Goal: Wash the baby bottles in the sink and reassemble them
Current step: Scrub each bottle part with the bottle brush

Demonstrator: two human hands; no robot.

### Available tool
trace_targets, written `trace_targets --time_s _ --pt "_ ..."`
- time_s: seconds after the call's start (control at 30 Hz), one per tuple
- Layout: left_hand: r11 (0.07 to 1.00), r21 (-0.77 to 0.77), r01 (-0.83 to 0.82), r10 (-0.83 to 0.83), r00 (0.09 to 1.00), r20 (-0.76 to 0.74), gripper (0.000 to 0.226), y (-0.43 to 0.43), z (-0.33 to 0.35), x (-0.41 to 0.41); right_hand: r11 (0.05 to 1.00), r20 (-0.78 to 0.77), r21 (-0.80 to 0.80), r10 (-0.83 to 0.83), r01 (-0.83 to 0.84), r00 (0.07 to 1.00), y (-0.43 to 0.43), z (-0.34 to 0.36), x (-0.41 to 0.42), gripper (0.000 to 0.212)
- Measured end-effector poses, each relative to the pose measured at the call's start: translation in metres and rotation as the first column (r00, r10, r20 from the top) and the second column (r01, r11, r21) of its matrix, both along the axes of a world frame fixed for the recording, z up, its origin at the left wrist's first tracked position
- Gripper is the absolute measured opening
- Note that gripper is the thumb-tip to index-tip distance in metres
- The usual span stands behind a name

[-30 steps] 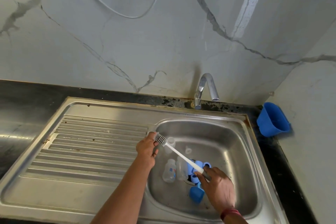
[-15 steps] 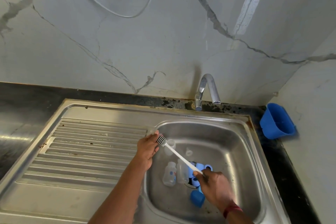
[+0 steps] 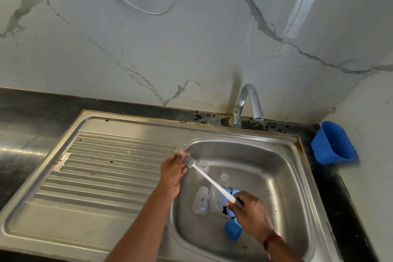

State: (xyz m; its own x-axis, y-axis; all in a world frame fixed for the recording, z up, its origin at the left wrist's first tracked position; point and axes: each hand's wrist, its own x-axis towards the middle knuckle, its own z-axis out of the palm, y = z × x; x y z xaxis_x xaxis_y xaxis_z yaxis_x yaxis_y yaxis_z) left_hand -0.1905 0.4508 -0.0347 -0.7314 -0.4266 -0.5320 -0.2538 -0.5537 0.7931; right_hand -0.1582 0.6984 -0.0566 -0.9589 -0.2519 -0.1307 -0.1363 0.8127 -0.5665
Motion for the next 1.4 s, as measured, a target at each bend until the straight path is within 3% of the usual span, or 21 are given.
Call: trace_targets --time_s 0.13,0.23,0.3,0.4,0.5,0.57,0.63,0.7,0.8,0.87,0.93,1.03,1.1,1.2,1.4 --pt "1.0 -0.011 0.015 -0.016 0.999 -0.049 0.017 0.0 0.002 0.003 0.997 0.161 -0.063 0.049 -0.039 0.986 0.001 -0.002 -0.001 0.043" --pt "0.998 0.044 0.053 -0.05 0.997 -0.054 0.017 -0.003 -0.002 0.007 0.961 0.492 -0.267 0.066 0.079 0.868 0.003 0.002 -0.004 0.035" --pt "0.997 0.045 0.066 -0.064 0.997 -0.038 0.016 -0.004 -0.003 0.009 0.951 0.566 -0.288 0.075 0.112 0.821 0.004 0.003 -0.007 0.032" --pt "1.0 0.008 0.017 -0.017 1.0 0.015 0.012 -0.001 -0.002 0.007 0.95 0.446 -0.289 0.025 0.117 0.894 0.002 0.003 -0.007 0.023" --pt "0.996 -0.013 -0.089 0.09 0.993 0.074 0.006 0.001 0.001 0.001 0.947 0.188 -0.279 -0.107 0.158 0.976 -0.003 0.002 -0.004 0.024" --pt "0.993 -0.005 -0.116 0.116 0.99 0.081 0.005 0.0 0.001 -0.001 0.982 0.008 -0.153 -0.109 0.109 0.994 -0.004 -0.003 -0.001 0.023" --pt "0.993 0.006 -0.119 0.119 0.99 0.081 0.007 -0.002 0.0 -0.002 0.993 -0.065 -0.07 -0.096 0.092 0.993 -0.006 -0.004 0.003 0.009" --pt "0.994 0.011 -0.111 0.11 0.991 0.073 0.011 -0.004 0.0 0.0 0.998 -0.099 0.02 -0.063 0.065 0.993 -0.006 -0.004 0.007 0.014" --pt "0.996 0.038 -0.078 0.076 0.997 0.033 0.008 -0.004 0.003 0.003 0.988 0.029 0.155 0.018 -0.022 0.999 -0.006 -0.001 0.007 0.034" --pt "0.998 0.058 -0.025 0.025 1.0 -0.005 0.01 -0.006 0.005 0.005 1.0 0.221 -0.006 -0.002 0.003 0.975 -0.007 -0.001 0.008 0.041" --pt "0.996 0.086 0.012 -0.009 0.999 -0.037 0.011 -0.006 0.007 0.006 0.956 0.418 -0.243 -0.047 0.162 0.907 -0.005 0.002 0.01 0.047" --pt "0.989 0.147 0.025 -0.013 0.997 -0.081 0.032 -0.005 0.012 0.004 0.891 0.54 -0.385 0.007 0.239 0.842 -0.002 0.008 0.011 0.052" --pt "0.986 0.169 0.0 0.019 0.994 -0.112 0.042 -0.008 0.017 0.003 0.888 0.566 -0.399 0.043 0.228 0.823 0.003 0.009 0.011 0.052" --pt "0.984 0.161 -0.079 0.099 0.988 -0.116 0.021 -0.021 0.023 -0.001 0.913 0.572 -0.342 0.014 0.222 0.82 0.015 -0.001 0.009 0.058" --pt "0.998 0.015 0.064 -0.064 0.998 0.029 0.019 -0.02 0.02 -0.002 0.911 0.42 -0.303 -0.137 0.281 0.897 0.02 -0.008 0.008 0.046"
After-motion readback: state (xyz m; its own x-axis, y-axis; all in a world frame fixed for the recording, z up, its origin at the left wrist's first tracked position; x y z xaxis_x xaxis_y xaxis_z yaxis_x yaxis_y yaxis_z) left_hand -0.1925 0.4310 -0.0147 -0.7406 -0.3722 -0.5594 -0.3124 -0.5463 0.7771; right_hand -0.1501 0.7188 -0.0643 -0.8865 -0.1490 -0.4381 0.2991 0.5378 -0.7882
